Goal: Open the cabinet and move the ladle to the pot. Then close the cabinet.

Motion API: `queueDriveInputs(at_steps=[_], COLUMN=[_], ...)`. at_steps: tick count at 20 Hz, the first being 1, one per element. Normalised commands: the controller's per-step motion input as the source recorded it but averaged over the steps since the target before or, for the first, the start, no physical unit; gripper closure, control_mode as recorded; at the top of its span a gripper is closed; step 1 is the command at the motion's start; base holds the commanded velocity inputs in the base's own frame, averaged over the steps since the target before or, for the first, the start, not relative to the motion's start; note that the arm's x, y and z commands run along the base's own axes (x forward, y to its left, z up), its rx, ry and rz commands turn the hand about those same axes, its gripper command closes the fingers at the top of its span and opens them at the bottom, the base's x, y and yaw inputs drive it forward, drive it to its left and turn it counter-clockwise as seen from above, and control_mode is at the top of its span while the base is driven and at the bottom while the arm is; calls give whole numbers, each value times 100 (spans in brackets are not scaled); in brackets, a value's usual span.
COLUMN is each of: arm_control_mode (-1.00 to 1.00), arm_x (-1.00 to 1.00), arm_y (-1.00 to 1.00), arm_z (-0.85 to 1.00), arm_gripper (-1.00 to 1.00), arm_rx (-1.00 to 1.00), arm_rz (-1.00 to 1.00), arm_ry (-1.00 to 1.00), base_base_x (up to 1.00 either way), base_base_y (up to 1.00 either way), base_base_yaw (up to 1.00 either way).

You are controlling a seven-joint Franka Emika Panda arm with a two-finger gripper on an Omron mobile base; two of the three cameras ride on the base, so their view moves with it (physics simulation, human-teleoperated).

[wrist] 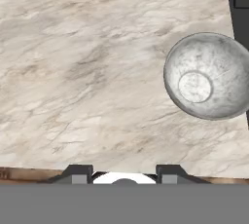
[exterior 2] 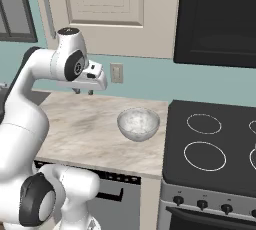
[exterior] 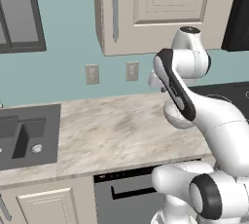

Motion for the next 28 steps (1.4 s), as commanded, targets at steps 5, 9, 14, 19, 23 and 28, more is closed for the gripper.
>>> queueDriveInputs(at_steps=[5, 9, 14, 19, 23, 28], arm_control_mode=[-100, -100, -100, -100, -100, -100], arm_x=[-20, -52, -58, -53, -38, -23], arm_y=[0, 8, 18, 30, 33, 36], arm_z=[0, 1, 12, 25, 36, 44], arm_gripper=[-100, -100, -100, -100, -100, -100], arm_rx=[0, 0, 0, -1, 0, 0], arm_rz=[0, 0, 0, 0, 0, 0], arm_ry=[-11, -28, -33, -33, -24, -18], base_base_x=[0, 0, 0, 0, 0, 0], base_base_y=[0, 0, 0, 0, 0, 0], base_base_yaw=[0, 0, 0, 0, 0, 0])
